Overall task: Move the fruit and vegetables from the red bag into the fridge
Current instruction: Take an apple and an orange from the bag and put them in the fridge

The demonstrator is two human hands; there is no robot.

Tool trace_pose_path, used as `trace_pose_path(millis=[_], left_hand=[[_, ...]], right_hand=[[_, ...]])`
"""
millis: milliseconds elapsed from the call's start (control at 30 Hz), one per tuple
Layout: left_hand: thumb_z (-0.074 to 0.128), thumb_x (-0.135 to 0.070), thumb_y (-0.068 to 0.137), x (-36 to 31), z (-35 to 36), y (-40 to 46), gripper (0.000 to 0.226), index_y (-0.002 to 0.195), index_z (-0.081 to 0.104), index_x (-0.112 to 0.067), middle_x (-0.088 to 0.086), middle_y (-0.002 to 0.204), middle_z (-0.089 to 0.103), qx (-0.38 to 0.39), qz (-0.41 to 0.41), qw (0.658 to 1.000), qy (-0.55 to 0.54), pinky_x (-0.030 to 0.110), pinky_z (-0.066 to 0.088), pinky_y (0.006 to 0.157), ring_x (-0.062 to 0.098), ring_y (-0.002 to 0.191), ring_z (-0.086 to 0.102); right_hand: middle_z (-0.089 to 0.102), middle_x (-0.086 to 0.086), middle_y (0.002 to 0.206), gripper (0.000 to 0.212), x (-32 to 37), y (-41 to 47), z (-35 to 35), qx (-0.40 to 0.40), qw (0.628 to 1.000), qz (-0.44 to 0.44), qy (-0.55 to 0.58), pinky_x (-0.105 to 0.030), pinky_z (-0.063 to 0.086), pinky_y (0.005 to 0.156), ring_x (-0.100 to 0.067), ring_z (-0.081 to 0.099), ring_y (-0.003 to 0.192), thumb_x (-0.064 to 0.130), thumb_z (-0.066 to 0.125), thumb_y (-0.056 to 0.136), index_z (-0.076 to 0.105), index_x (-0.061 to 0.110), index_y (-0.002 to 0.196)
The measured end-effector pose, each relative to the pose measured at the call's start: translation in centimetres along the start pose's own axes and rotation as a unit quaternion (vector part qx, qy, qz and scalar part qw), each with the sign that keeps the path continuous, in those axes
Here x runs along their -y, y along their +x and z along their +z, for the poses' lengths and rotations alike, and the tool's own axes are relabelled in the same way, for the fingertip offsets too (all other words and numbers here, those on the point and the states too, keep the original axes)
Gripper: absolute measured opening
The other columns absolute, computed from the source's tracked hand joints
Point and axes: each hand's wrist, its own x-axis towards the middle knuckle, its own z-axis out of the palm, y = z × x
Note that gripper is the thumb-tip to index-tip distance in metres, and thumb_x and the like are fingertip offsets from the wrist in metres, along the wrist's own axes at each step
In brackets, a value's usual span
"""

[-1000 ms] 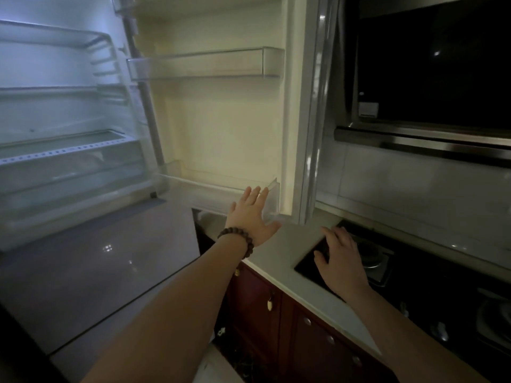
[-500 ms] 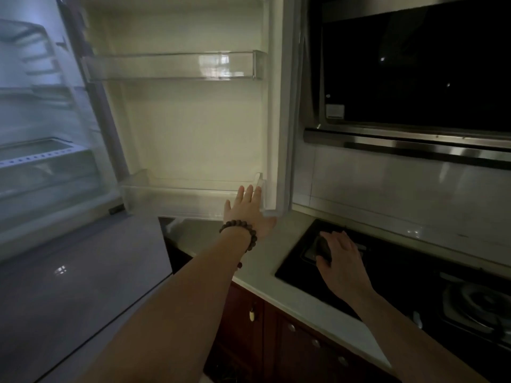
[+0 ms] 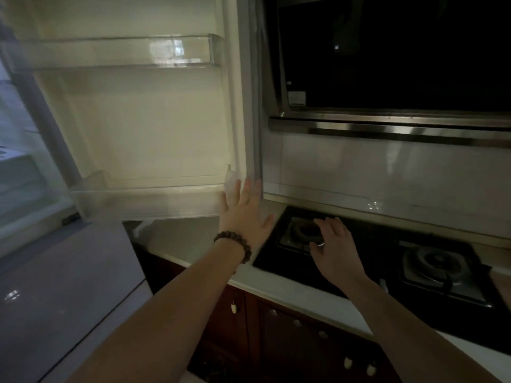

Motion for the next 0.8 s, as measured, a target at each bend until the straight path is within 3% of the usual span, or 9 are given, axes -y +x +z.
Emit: trace_pose_path(millis=[133,333,567,667,800], left_hand=[[0.033,-0.056,0.091,-6.0,0.8,-1.1,0.075,0.15,0.003,-0.022,0.002,0.158,0.004,-0.052,0.087,0.993,-0.056,0.043,-0.003,0.117,0.02,0.145,0.0],[0.036,-0.056,0.091,-16.4,2.7,-3.7,0.073,0.15,0.009,-0.022,0.003,0.157,0.014,-0.028,0.168,0.979,-0.11,0.045,0.007,0.118,0.022,0.144,0.01],[0.03,-0.059,0.092,-30.6,5.2,-7.3,0.072,0.15,0.007,-0.023,0.0,0.158,0.01,0.031,0.241,0.958,-0.15,0.045,0.006,0.118,0.019,0.145,0.004],[0.029,-0.059,0.092,-37.1,5.9,-9.2,0.073,0.15,0.005,-0.022,-0.001,0.158,0.009,0.052,0.265,0.948,-0.166,0.044,0.004,0.118,0.018,0.145,0.002],[0.029,-0.059,0.091,-45.6,6.7,-11.6,0.074,0.15,0.007,-0.02,0.002,0.158,0.01,0.066,0.288,0.935,-0.195,0.045,0.005,0.118,0.019,0.145,0.002]], right_hand=[[0.029,-0.008,0.151,0.056,-2.1,-1.8,-2.2,-0.038,0.999,0.025,-0.027,-0.046,0.017,0.116,-0.025,0.013,0.144,0.028,0.052,0.092,0.032,0.018,0.143],[0.029,-0.009,0.151,0.055,-8.1,-6.8,-7.7,-0.09,0.99,0.081,-0.075,-0.047,0.015,0.117,-0.026,0.012,0.144,0.029,0.051,0.092,0.032,0.019,0.143],[0.031,-0.007,0.151,0.053,-17.4,-15.2,-16.0,-0.136,0.973,0.161,-0.096,-0.051,0.015,0.116,-0.026,0.012,0.144,0.023,0.051,0.09,0.037,0.018,0.141],[0.025,-0.006,0.154,0.056,-21.8,-18.9,-19.5,-0.148,0.961,0.203,-0.117,-0.045,0.008,0.118,-0.023,0.006,0.145,0.026,0.049,0.092,0.03,0.02,0.145],[0.024,-0.008,0.154,0.057,-27.8,-23.8,-24.2,-0.154,0.943,0.263,-0.133,-0.049,0.012,0.117,-0.027,0.009,0.144,0.029,0.052,0.092,0.031,0.02,0.144]])
